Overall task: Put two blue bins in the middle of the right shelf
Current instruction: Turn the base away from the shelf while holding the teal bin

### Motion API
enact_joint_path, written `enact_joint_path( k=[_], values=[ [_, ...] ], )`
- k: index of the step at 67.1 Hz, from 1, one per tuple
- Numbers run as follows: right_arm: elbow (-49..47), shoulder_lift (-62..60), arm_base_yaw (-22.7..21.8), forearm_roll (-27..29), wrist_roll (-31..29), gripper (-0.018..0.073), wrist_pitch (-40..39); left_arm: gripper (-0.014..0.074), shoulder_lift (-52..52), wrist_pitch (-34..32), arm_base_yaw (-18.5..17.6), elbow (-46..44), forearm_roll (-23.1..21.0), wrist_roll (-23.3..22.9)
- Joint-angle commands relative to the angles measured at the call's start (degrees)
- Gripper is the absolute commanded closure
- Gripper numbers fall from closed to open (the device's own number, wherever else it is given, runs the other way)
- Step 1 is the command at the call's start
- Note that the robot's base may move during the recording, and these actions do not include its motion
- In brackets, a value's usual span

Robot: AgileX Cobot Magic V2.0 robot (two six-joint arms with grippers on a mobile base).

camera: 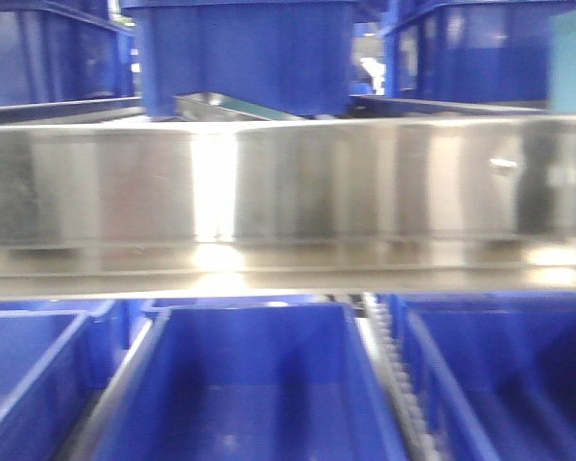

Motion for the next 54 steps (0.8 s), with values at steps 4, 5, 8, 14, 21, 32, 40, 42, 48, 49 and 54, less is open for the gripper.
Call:
enact_joint_path(
  k=[4,5,8,14,21,32,40,42,48,49,54],
  values=[
    [-0.73,-0.60,-0.20,-0.70,-1.01,0.0712,-2.91,0.0707,-0.97,-1.05,0.00,-0.88,-2.75,0.85],
    [-0.73,-0.60,-0.20,-0.70,-1.01,0.0712,-2.91,0.0707,-0.97,-1.05,0.00,-0.88,-2.75,0.85],
    [-0.73,-0.60,-0.20,-0.70,-1.01,0.0712,-2.91,0.0707,-0.97,-1.05,0.00,-0.88,-2.75,0.85],
    [-0.73,-0.60,-0.20,-0.70,-1.01,0.0712,-2.91,0.0707,-0.97,-1.05,0.00,-0.88,-2.75,0.85],
    [-0.73,-0.60,-0.20,-0.70,-1.01,0.0712,-2.91,0.0707,-0.97,-1.05,0.00,-0.88,-2.75,0.85],
    [-0.73,-0.60,-0.20,-0.70,-1.01,0.0712,-2.91,0.0707,-0.97,-1.05,0.00,-0.88,-2.75,0.85],
    [-0.73,-0.60,-0.20,-0.70,-1.01,0.0712,-2.91,0.0707,-0.97,-1.05,0.00,-0.88,-2.75,0.85],
    [-0.73,-0.60,-0.20,-0.70,-1.01,0.0712,-2.91,0.0707,-0.97,-1.05,0.00,-0.88,-2.75,0.85],
    [-0.73,-0.60,-0.20,-0.70,-1.01,0.0712,-2.91,0.0707,-0.97,-1.05,0.00,-0.88,-2.75,0.85],
    [-0.73,-0.60,-0.20,-0.70,-1.01,0.0712,-2.91,0.0707,-0.97,-1.05,0.00,-0.88,-2.75,0.85],
    [-0.73,-0.60,-0.20,-0.70,-1.01,0.0712,-2.91,0.0707,-0.97,-1.05,0.00,-0.88,-2.75,0.85]
  ],
)
